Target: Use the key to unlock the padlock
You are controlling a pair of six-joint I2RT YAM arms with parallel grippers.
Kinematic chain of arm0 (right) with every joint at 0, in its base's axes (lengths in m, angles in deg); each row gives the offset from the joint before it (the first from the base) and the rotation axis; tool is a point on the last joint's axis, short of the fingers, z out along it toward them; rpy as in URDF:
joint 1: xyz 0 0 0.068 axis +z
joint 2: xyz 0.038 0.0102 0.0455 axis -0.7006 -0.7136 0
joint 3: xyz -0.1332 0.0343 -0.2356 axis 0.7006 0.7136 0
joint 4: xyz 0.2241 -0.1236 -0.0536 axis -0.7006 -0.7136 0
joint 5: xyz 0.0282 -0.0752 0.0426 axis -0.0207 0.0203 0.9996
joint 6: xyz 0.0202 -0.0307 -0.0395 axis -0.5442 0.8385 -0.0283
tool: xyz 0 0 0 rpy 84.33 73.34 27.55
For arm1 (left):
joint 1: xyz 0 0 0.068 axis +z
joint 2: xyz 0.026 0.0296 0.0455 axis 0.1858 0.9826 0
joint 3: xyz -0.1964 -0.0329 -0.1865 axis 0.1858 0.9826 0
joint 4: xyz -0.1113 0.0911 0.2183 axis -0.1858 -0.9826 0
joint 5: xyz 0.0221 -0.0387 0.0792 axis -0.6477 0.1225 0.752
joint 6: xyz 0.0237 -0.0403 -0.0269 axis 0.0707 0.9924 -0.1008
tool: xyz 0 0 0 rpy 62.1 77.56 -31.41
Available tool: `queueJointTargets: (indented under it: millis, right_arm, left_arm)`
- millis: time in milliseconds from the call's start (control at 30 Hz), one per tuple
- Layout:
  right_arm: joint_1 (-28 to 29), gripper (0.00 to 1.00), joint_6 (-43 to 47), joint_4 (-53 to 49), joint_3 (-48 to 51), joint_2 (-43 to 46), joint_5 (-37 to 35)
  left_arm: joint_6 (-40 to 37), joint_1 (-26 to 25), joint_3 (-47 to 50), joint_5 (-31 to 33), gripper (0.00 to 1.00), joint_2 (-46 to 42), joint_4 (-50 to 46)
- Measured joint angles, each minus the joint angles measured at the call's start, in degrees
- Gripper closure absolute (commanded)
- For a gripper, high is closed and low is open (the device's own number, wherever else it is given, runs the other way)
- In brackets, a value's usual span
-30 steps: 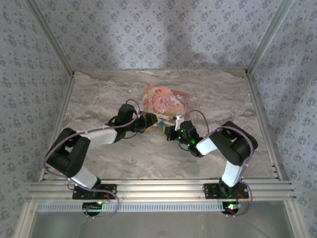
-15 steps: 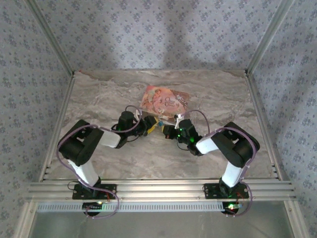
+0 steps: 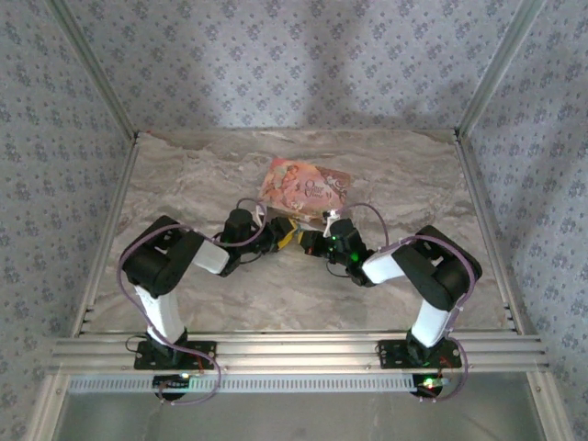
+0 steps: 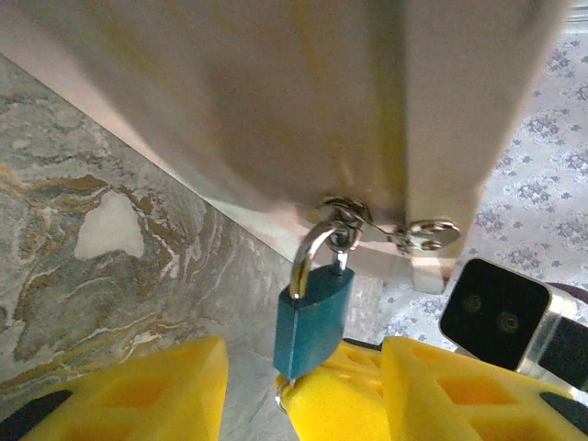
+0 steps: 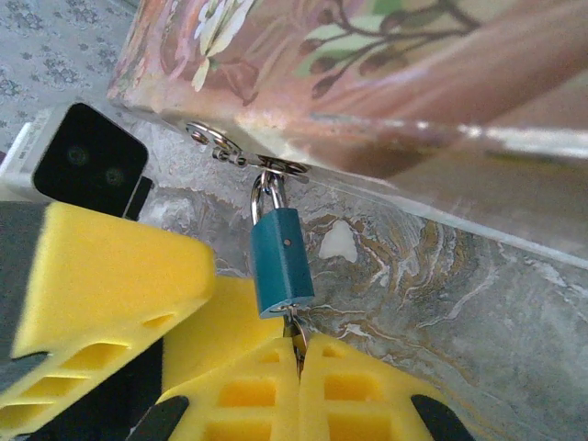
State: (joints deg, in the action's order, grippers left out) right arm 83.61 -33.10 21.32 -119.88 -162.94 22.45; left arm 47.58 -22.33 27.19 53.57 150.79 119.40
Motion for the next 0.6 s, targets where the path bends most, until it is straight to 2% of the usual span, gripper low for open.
queueJointTargets:
  millis: [600]
  right_arm:
    - [0.0,1.00,-0.9,-0.3,-0.3,0.0,0.0]
  left_arm:
    - [2.6,-0.8,-1.6,0.7,0.70,4.4,5.6]
